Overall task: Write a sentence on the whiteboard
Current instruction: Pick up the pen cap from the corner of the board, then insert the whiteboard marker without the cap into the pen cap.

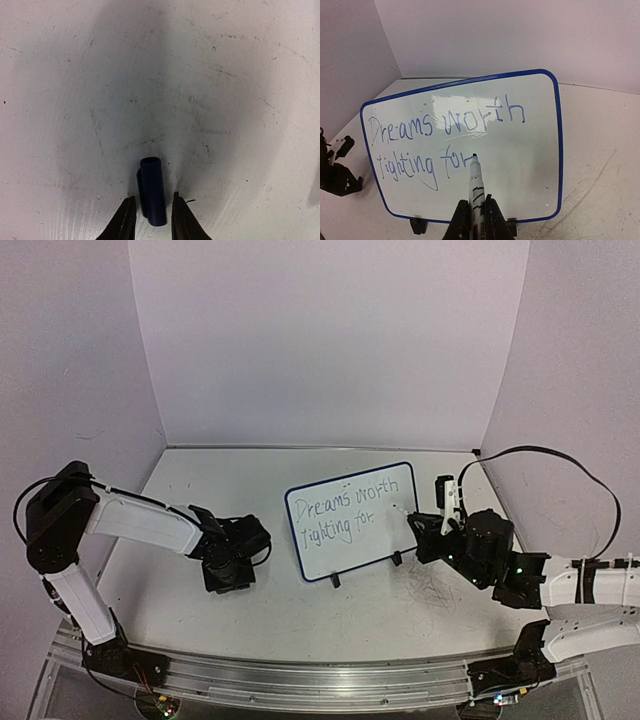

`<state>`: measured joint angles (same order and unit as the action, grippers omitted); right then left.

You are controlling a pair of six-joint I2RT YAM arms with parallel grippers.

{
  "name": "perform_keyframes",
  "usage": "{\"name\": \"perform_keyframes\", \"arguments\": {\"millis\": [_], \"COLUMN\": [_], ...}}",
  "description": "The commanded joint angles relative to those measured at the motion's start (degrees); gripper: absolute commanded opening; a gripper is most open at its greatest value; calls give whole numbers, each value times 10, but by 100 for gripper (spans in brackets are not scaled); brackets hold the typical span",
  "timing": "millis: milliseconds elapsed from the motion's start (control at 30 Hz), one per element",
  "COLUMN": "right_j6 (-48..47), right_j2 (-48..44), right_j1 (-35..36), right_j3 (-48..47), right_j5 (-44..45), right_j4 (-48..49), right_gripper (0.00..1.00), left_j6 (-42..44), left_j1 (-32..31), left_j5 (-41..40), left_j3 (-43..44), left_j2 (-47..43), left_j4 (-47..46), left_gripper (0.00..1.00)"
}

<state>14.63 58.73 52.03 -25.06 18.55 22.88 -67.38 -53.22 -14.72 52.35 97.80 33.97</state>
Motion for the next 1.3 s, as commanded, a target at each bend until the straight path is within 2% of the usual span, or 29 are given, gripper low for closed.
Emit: {"name": "perform_keyframes", "arguments": {"millis": [0, 200, 433, 633, 867, 967, 1100, 1267], "right_j6": [2, 4, 15, 14, -23, -56, -107, -128], "right_j2": [-9, -9, -14, 0, 26, 39, 70, 136], "right_j1": [-1, -1, -1, -1, -1, -1, 0, 1], "right_j3": [-1, -14, -30, -51, -103, -134, -179, -236], "right_j5": [6, 0, -5, -2, -21, -79, -221, -373], "right_j4": [20, 5, -20, -43, -95, -112, -127, -133], "right_gripper": [0, 0, 0, 0, 0, 0, 0, 0], "left_j6": [7, 68, 128, 177, 217, 258, 349, 477], "left_j1": [0, 1, 0, 0, 1, 1, 1, 0], "left_j5": [-18, -33, -34, -33, 6, 55, 164, 306], "left_j3": [-30, -34, -50, -70, -84, -73, -46, -25], "left_j2": [23, 23, -17, -115, -286, -352, -422, -434], "left_j4": [7, 6, 2, 0, 0, -3, -26, -85], "left_gripper": [24, 21, 12, 9, 8, 4, 0, 0]}}
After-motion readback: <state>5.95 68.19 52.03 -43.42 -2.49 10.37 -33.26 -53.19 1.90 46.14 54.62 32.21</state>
